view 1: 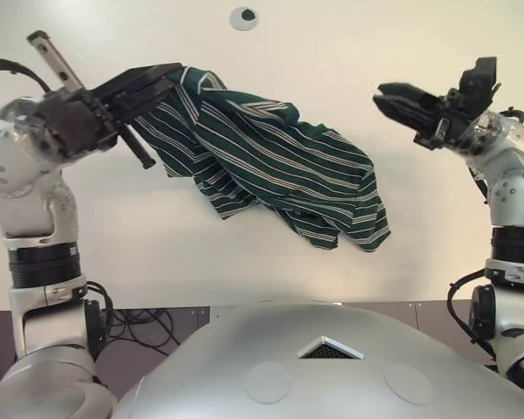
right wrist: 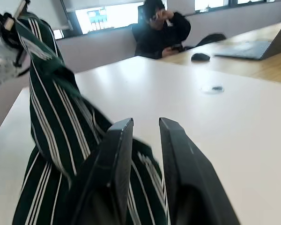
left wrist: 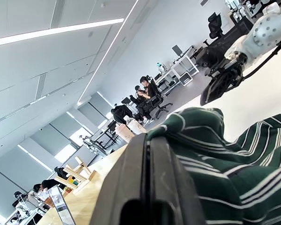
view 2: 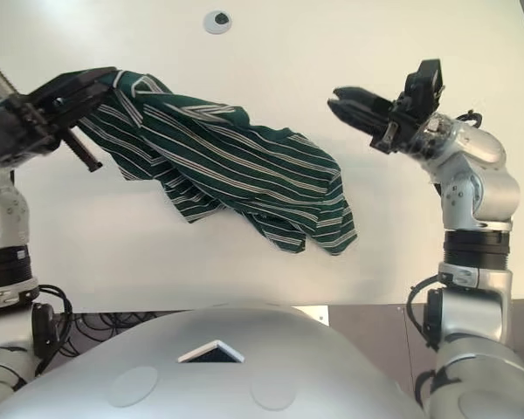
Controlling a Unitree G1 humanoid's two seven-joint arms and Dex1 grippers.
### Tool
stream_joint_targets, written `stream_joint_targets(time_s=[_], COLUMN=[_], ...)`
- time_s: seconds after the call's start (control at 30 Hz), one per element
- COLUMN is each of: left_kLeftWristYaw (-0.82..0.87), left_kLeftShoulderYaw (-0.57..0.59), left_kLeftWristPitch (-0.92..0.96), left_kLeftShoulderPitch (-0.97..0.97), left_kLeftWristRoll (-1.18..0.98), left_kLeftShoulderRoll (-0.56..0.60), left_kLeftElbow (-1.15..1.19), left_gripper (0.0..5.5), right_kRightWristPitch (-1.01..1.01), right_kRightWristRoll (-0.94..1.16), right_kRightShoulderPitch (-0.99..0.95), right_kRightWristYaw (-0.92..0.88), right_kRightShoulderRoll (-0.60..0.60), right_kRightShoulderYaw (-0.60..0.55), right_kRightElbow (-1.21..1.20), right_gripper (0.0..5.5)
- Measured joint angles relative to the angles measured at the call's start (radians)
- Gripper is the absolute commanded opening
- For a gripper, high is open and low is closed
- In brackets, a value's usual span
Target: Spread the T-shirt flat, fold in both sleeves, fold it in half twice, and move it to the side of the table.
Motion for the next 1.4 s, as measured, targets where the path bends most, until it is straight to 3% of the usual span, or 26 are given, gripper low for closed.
stream_joint_targets(time_s=[0.1,0.3,0.47,0.73,1.3,1.4], left_kLeftWristYaw=[-0.042,-0.064,-0.066,-0.066,-0.051,-0.049], left_kLeftShoulderYaw=[0.024,0.037,0.042,0.056,0.067,0.067], left_kLeftWristPitch=[0.009,0.012,0.015,0.032,0.046,0.052], left_kLeftShoulderPitch=[0.064,0.104,0.112,0.118,0.111,0.104], left_kLeftWristRoll=[-0.059,-0.089,-0.103,-0.116,-0.122,-0.122], left_kLeftShoulderRoll=[0.028,0.031,0.032,0.034,0.034,0.034], left_kLeftElbow=[-0.050,-0.076,-0.088,-0.108,-0.114,-0.114], left_gripper=[0.00,0.00,0.00,0.00,0.00,0.00], right_kRightWristPitch=[0.013,-0.152,-0.267,-0.271,-0.032,-0.021], right_kRightWristRoll=[-0.021,-0.158,-0.275,-0.349,-0.314,-0.314], right_kRightShoulderPitch=[0.022,-0.004,-0.075,-0.174,-0.146,-0.146], right_kRightWristYaw=[0.044,0.121,0.083,0.045,0.137,0.137], right_kRightShoulderRoll=[-0.038,-0.036,0.015,0.096,0.118,0.117], right_kRightShoulderYaw=[0.025,0.068,0.120,0.191,0.202,0.201], right_kRightElbow=[-0.013,0.138,0.318,0.444,0.283,0.274], right_gripper=[1.92,3.04,3.08,3.08,0.04,0.01])
